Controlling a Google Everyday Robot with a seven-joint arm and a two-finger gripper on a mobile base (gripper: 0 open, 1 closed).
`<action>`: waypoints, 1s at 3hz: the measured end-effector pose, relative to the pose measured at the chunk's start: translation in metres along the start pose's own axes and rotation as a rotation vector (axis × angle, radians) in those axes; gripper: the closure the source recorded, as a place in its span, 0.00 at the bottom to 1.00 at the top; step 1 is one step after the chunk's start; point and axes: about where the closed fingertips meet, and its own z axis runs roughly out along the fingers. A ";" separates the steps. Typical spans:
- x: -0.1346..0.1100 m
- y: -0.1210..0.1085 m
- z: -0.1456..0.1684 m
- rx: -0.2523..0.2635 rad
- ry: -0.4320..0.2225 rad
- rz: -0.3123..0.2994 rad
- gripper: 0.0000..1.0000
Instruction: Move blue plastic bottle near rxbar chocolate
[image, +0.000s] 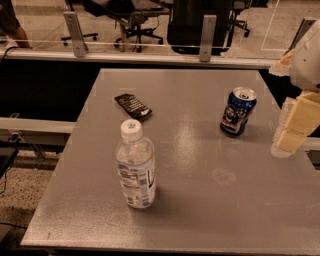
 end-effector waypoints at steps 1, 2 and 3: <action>0.000 0.000 0.000 0.000 0.000 0.000 0.00; -0.015 -0.004 -0.002 0.002 -0.041 0.004 0.00; -0.045 -0.004 -0.007 -0.006 -0.138 0.000 0.00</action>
Offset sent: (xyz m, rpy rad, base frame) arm 0.0177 0.0323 0.0096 0.1009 -0.0080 0.0162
